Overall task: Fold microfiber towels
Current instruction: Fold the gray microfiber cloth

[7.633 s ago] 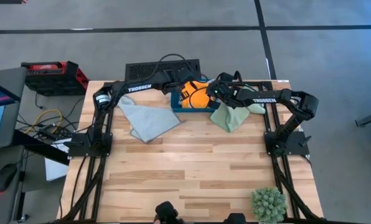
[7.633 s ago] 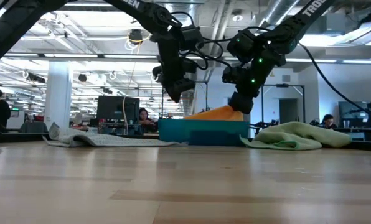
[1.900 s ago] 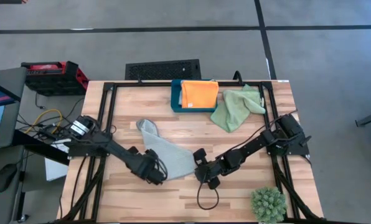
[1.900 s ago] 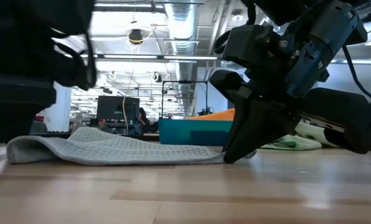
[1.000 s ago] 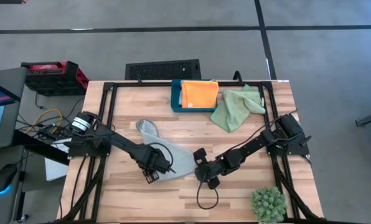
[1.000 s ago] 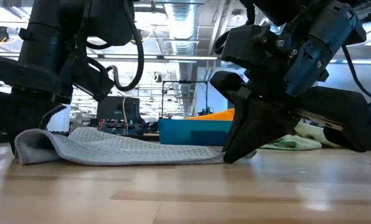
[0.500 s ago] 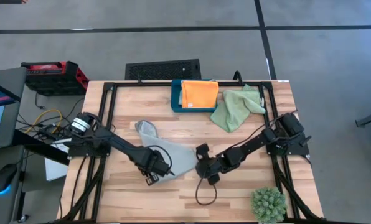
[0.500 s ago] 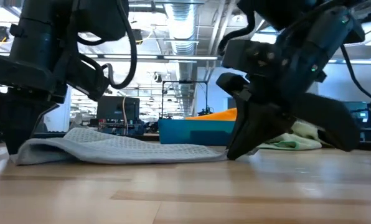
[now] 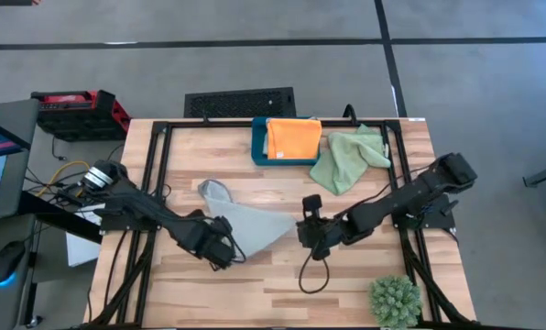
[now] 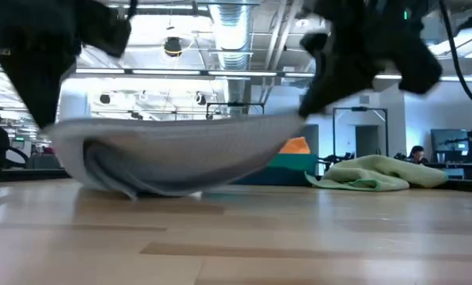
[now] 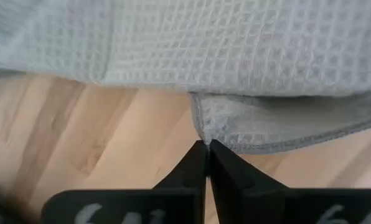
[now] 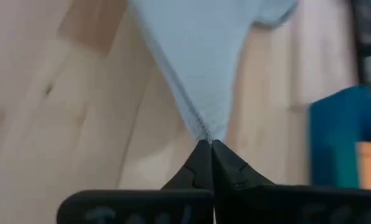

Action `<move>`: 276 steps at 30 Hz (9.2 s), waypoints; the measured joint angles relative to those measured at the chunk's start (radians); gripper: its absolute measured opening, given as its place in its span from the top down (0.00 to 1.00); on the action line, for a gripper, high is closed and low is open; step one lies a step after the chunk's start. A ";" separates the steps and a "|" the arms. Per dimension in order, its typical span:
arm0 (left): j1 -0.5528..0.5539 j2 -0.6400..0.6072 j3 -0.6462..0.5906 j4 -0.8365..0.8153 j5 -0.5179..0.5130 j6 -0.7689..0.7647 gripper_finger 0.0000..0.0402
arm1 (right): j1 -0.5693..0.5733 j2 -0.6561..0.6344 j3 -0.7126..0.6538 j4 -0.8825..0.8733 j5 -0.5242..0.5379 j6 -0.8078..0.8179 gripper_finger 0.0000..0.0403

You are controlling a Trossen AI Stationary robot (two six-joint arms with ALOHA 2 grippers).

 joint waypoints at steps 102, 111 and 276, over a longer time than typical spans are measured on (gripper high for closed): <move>-0.068 -0.337 0.121 0.040 -0.350 0.547 1.00 | 0.319 -0.297 0.130 -0.567 0.356 0.648 0.99; -0.155 -0.106 0.121 0.080 -0.202 0.405 1.00 | 0.371 -0.104 0.130 -0.546 0.105 0.830 0.98; 0.111 0.110 -0.108 0.382 -0.260 0.559 0.99 | -0.094 -0.081 0.253 -0.768 0.011 0.665 0.69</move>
